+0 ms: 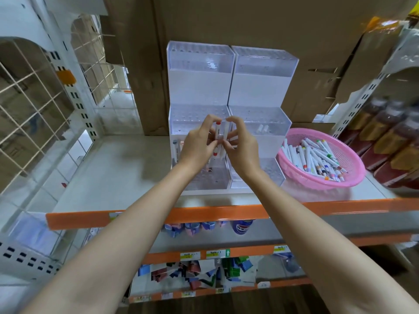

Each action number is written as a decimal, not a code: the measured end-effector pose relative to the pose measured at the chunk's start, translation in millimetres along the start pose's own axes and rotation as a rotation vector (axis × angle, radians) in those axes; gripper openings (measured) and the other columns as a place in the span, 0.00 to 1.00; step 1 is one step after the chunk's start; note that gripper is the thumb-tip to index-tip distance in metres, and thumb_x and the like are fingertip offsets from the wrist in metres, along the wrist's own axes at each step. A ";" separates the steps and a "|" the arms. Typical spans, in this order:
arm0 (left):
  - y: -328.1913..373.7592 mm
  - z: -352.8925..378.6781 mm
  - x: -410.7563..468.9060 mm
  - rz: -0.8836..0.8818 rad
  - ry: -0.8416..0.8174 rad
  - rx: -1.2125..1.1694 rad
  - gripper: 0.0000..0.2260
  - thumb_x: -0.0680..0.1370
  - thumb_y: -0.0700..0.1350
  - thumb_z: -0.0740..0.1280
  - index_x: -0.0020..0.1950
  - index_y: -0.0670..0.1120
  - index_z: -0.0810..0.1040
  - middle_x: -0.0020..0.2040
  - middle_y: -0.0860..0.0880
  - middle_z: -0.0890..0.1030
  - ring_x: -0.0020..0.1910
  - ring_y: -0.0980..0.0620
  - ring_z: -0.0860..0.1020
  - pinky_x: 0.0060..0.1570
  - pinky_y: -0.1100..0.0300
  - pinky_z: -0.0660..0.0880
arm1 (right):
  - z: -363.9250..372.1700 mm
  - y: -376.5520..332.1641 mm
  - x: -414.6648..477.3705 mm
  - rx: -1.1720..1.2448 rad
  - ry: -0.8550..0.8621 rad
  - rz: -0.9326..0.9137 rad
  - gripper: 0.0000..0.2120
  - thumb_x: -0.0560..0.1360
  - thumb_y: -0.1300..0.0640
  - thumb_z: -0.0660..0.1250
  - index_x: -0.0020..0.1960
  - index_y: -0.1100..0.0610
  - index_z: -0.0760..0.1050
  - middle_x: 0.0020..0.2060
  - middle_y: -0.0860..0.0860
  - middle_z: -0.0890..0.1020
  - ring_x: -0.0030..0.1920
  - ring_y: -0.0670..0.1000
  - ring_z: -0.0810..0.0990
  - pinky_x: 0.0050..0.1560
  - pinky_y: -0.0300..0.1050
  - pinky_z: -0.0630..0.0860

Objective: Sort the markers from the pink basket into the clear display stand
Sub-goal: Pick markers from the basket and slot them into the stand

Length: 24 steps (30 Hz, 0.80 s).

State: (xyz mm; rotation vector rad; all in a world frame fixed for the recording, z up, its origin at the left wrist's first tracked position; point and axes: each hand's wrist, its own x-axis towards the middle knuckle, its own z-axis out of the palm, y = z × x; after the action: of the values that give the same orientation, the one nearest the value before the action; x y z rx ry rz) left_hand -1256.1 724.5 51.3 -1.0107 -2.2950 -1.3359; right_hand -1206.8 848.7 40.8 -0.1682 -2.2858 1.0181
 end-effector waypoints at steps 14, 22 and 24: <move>-7.3 6.0 -3.2 0.050 0.015 0.218 0.16 0.74 0.41 0.71 0.58 0.44 0.69 0.41 0.48 0.80 0.38 0.48 0.80 0.37 0.49 0.79 | 3.1 3.1 0.1 -0.018 0.013 0.007 0.21 0.75 0.62 0.69 0.61 0.47 0.66 0.37 0.49 0.77 0.36 0.51 0.80 0.39 0.53 0.79; -11.1 9.3 -4.0 0.126 0.086 0.438 0.20 0.73 0.46 0.73 0.55 0.52 0.62 0.42 0.50 0.82 0.38 0.46 0.81 0.30 0.57 0.73 | 1.0 4.6 -0.8 -0.013 0.004 -0.001 0.20 0.74 0.62 0.70 0.61 0.49 0.66 0.36 0.47 0.77 0.36 0.51 0.80 0.40 0.54 0.79; -11.7 9.4 -2.9 0.137 0.110 0.484 0.21 0.72 0.47 0.73 0.54 0.52 0.62 0.40 0.49 0.81 0.38 0.45 0.81 0.31 0.56 0.72 | 0.5 4.6 -0.9 -0.009 -0.004 0.000 0.21 0.74 0.62 0.69 0.61 0.48 0.65 0.36 0.48 0.78 0.37 0.51 0.80 0.40 0.54 0.79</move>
State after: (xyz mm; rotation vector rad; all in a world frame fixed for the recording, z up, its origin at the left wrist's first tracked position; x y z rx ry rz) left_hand -1261.4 727.5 37.2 -0.8829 -2.2568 -0.7088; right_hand -1207.0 851.3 36.9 -0.1699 -2.2945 1.0087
